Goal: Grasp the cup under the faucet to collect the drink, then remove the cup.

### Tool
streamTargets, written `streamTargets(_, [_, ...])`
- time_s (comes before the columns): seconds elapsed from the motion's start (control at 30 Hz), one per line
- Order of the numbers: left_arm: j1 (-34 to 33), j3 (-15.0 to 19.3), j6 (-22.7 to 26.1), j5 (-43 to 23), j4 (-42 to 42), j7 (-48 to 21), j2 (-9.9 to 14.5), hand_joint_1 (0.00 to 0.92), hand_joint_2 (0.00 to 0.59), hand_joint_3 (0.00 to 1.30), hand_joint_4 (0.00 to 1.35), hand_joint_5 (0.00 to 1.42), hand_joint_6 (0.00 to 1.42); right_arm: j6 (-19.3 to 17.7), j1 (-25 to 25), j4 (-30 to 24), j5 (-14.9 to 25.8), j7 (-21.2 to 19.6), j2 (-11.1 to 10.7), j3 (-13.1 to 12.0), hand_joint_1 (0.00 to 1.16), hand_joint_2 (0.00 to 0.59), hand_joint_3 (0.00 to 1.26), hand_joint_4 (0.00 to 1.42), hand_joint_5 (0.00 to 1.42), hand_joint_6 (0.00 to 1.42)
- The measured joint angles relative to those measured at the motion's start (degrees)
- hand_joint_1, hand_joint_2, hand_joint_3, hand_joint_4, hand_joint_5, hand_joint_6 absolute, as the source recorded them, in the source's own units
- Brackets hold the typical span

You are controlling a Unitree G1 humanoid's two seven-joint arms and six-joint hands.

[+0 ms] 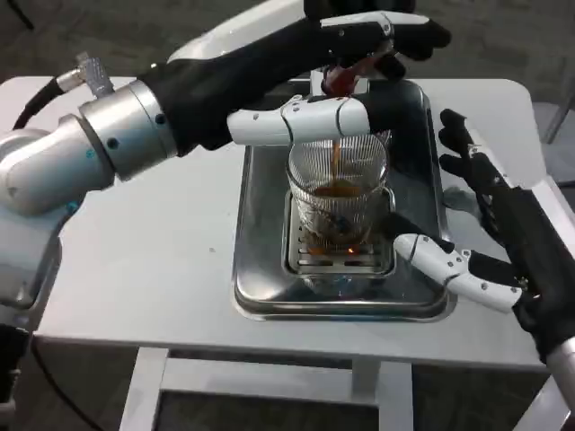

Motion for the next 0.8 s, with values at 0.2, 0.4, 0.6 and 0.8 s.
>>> streamTargets(0.2, [0.0, 0.0, 0.36, 0.0, -0.39, -0.02, 0.21, 0.0, 0.077, 0.18, 0.15, 0.23, 0.24, -0.89, -1.63, 2.41, 0.01, -1.03, 0.64, 0.71, 0.63, 0.243, 0.02, 0.03, 0.07, 0.19])
streamTargets(0.4, [0.02, 0.0, 0.79, 0.0, -0.88, -0.07, 0.61, 0.0, 0.057, 0.18, 0.15, 0.23, 0.24, -1.5, -3.38, 4.46, 0.23, -1.48, 0.9, 1.08, 0.62, 0.239, 0.03, 0.04, 0.07, 0.2])
streamTargets(0.6, [0.03, -0.02, 1.03, 0.0, -1.22, -0.09, 0.84, 0.0, 0.054, 0.18, 0.15, 0.23, 0.24, -2.3, -4.8, 6.25, 0.68, -1.49, 1.42, 1.32, 0.61, 0.243, 0.03, 0.04, 0.08, 0.2])
streamTargets(0.8, [0.07, -0.01, 1.34, -0.01, -1.5, -0.09, 0.92, 0.0, 0.047, 0.17, 0.15, 0.23, 0.24, -2.38, -5.54, 7.06, 0.71, -1.64, 2.58, 1.94, 0.61, 0.245, 0.03, 0.04, 0.08, 0.2])
